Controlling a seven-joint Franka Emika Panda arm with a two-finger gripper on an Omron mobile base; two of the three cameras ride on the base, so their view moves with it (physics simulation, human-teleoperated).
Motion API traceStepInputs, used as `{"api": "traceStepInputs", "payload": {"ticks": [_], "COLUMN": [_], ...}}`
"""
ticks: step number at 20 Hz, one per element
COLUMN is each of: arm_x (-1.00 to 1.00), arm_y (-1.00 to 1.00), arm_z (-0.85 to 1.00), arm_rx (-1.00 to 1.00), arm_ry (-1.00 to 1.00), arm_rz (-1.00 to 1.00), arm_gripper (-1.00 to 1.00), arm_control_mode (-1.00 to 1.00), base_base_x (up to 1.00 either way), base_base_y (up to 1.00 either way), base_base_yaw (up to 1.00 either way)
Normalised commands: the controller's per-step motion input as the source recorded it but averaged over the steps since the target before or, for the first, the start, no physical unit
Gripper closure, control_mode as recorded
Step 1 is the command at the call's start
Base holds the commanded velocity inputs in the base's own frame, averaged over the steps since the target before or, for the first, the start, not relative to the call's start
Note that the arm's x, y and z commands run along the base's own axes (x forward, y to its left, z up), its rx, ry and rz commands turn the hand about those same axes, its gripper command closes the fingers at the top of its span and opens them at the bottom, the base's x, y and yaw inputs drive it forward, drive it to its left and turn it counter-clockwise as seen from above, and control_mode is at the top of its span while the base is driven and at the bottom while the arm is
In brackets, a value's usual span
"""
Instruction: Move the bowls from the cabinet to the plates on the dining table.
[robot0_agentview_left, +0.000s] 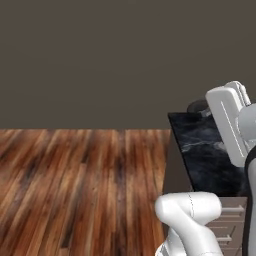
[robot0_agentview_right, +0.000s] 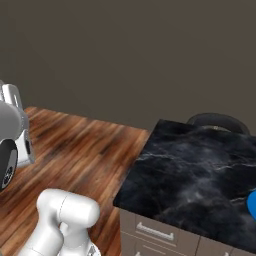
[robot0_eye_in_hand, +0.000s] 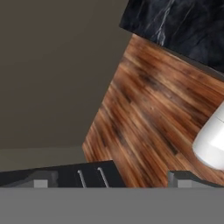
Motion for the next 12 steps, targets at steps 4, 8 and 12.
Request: {"api": "traceStepInputs", "payload": {"ticks": [4,8,12], "arm_x": [0.00,0.00,0.00], "arm_y": [0.00,0.00,0.00], "arm_z": [0.00,0.00,0.00], "arm_rx": [0.00,0.00,0.00], "arm_ry": [0.00,0.00,0.00], "arm_rz": [0.00,0.00,0.00], "arm_gripper": [-1.00,-1.00,-1.00], "arm_control_mode": [1.00,1.00,1.00], "base_base_x": [0.00,0.00,0.00], "base_base_y": [0.17,0.10,0.15], "base_base_yaw": [0.21,0.23,0.22]}}
